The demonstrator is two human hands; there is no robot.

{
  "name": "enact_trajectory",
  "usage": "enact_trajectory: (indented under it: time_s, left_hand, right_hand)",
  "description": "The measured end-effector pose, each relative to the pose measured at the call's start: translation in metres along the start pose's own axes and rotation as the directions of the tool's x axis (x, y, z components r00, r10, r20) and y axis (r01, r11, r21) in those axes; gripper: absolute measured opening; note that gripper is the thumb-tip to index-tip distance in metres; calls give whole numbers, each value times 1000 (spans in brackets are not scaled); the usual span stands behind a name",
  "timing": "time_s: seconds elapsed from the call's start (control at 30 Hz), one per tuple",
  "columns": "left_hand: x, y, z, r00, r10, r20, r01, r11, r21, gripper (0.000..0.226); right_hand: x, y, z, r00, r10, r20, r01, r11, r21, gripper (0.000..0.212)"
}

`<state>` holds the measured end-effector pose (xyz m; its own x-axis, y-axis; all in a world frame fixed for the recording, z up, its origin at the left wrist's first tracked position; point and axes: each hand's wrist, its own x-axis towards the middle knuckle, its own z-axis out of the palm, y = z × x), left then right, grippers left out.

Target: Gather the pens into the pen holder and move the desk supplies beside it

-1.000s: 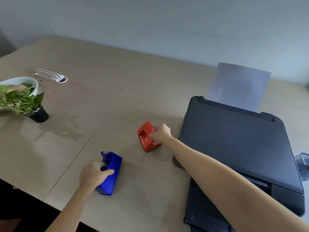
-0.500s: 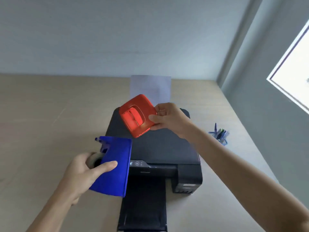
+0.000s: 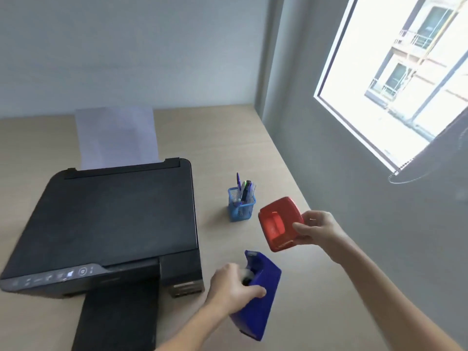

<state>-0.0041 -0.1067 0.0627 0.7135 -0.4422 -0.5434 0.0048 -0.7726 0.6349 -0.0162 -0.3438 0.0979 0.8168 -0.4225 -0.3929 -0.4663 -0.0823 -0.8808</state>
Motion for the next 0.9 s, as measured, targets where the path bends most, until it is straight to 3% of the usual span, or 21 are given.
enact_trajectory:
  time_s: [0.17, 0.33, 0.73, 0.83, 0.9]
  left_hand:
    - [66, -4, 7, 966, -133, -221, 155, 984, 83, 34]
    - [108, -9, 9, 914, -247, -323, 283, 957, 69, 41]
    - [139, 6, 18, 891, -302, -339, 312, 950, -27, 65]
    - [135, 8, 21, 888, -288, -358, 283, 957, -67, 80]
    - [119, 11, 23, 908, -199, -370, 197, 979, -43, 95]
  right_hand:
    - [26, 59, 8, 985, 157, -66, -158, 987, -3, 8]
    - [44, 86, 41, 969, 234, -76, -237, 971, -33, 7]
    - [61, 89, 72, 969, 236, -68, -241, 967, -78, 5]
    - [57, 93, 71, 979, 190, -70, -199, 966, -167, 27]
    - [42, 81, 72, 985, 133, -111, -155, 964, -218, 38]
